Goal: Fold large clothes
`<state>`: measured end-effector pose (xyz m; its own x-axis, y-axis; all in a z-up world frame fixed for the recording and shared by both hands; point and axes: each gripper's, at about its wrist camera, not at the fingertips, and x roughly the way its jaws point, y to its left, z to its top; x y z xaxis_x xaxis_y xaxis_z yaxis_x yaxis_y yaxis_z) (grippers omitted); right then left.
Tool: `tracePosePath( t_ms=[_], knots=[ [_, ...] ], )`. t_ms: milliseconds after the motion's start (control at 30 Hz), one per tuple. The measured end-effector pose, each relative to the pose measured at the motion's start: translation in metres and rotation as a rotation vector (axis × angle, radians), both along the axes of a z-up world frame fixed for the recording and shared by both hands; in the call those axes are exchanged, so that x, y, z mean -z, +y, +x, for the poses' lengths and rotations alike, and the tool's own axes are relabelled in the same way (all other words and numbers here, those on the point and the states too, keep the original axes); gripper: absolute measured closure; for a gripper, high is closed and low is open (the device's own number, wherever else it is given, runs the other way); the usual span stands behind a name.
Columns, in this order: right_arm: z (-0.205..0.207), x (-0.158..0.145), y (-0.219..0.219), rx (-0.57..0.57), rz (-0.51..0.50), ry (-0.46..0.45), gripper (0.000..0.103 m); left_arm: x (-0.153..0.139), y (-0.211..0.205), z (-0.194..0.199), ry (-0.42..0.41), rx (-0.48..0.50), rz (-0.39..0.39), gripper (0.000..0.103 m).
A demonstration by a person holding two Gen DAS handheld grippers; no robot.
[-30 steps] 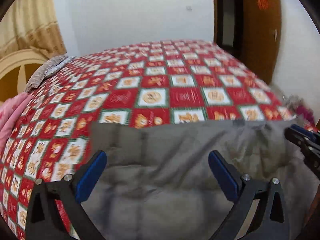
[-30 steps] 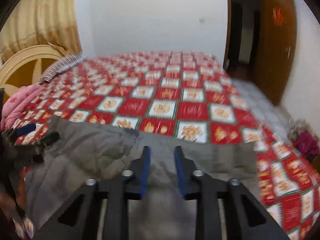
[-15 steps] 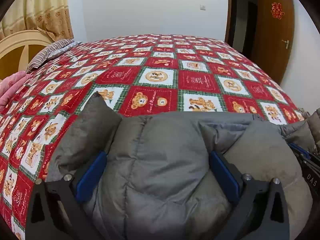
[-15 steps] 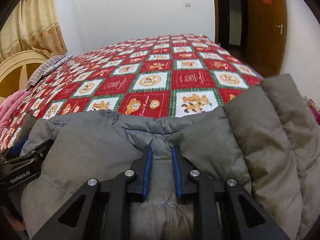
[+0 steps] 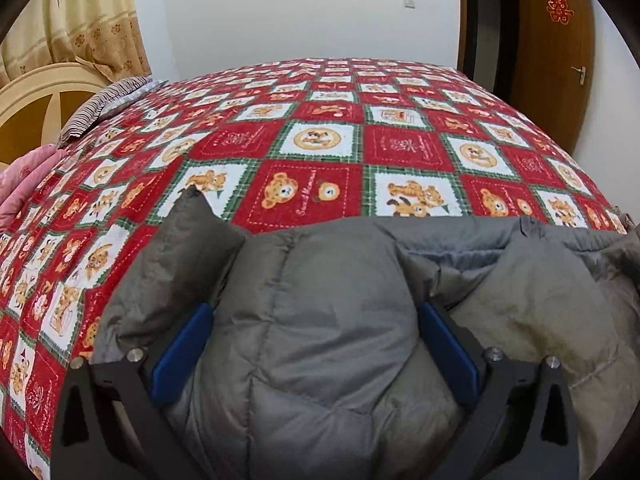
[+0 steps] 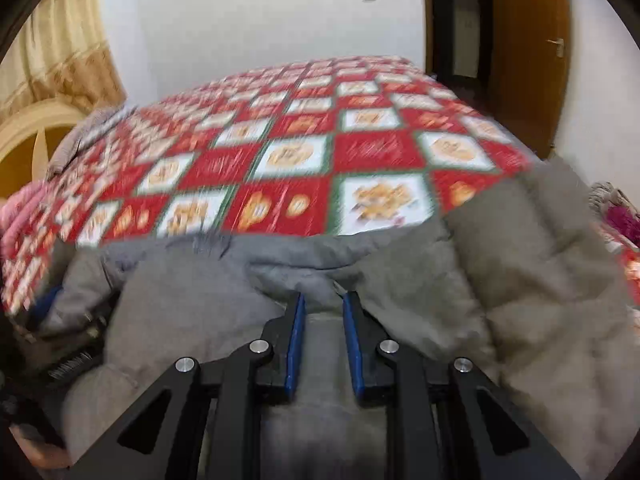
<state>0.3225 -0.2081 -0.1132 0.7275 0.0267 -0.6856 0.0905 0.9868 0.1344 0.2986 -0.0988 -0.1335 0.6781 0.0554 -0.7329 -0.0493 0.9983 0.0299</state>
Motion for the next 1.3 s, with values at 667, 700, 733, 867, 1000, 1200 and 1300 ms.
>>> tracePosePath(
  t_ms=[667, 700, 733, 867, 1000, 1200, 1300],
  knots=[
    [-0.017, 0.052, -0.130, 0.289, 0.338, 0.014, 0.088, 0.000, -0.002, 0.000, -0.001, 0.007, 0.009, 0.000],
    [-0.017, 0.051, -0.129, 0.290, 0.336, 0.016, 0.088, 0.000, -0.002, 0.001, 0.002, 0.007, 0.012, 0.000],
    [-0.016, 0.050, -0.127, 0.291, 0.320, 0.024, 0.088, 0.000, -0.002, 0.001, 0.007, 0.009, 0.012, 0.000],
    [-0.008, 0.042, -0.118, 0.283, 0.241, 0.078, 0.088, -0.008, 0.002, -0.002, 0.077, 0.055, -0.005, 0.000],
    [-0.027, -0.003, -0.107, 0.272, 0.106, 0.074, 0.088, -0.042, 0.033, -0.041, 0.044, 0.124, -0.021, 0.000],
    [-0.089, -0.060, -0.014, 0.004, 0.076, -0.068, 0.088, -0.049, 0.109, -0.106, 0.000, 0.060, -0.107, 0.000],
    [-0.089, -0.044, 0.032, -0.077, 0.104, -0.008, 0.088, -0.035, 0.133, -0.122, 0.029, 0.001, -0.247, 0.000]
  ],
)
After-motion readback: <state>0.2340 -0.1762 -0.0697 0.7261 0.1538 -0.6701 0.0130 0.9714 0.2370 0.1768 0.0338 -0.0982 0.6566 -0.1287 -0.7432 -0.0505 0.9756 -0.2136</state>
